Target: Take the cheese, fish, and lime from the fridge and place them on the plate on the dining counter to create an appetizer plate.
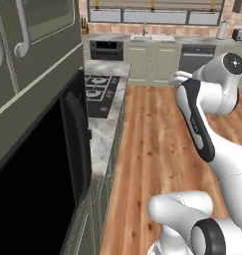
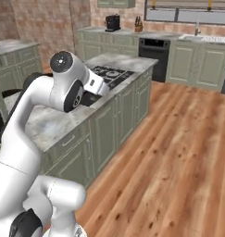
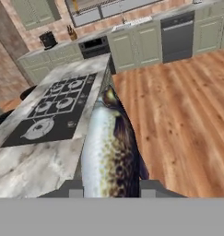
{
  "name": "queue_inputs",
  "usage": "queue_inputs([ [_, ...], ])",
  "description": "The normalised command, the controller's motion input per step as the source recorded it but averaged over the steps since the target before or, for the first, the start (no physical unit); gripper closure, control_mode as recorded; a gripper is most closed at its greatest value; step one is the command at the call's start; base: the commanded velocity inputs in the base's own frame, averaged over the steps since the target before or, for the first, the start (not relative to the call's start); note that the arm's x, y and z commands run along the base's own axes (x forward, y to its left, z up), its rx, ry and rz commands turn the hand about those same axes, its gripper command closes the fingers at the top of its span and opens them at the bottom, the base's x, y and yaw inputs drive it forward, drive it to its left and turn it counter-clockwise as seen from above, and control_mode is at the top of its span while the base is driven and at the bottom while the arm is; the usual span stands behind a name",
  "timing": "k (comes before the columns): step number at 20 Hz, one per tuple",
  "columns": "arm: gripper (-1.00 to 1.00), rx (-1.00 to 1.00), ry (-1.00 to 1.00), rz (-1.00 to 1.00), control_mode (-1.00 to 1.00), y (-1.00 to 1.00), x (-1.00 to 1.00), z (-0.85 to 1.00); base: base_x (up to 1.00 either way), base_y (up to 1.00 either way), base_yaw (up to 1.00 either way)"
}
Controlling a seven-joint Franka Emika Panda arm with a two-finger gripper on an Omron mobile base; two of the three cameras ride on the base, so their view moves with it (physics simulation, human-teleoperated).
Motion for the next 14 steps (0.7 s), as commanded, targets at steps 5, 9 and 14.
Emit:
queue_inputs([
  [5,1.0,0.0,0.0,0.0,1.0,0.0,0.0,0.0,1.0,-0.36,0.0],
  [9,1.0,0.0,0.0,0.0,1.0,0.0,0.0,0.0,1.0,-0.47,0.0],
  [14,1.0,0.0,0.0,0.0,1.0,0.0,0.0,0.0,1.0,-0.58,0.0],
])
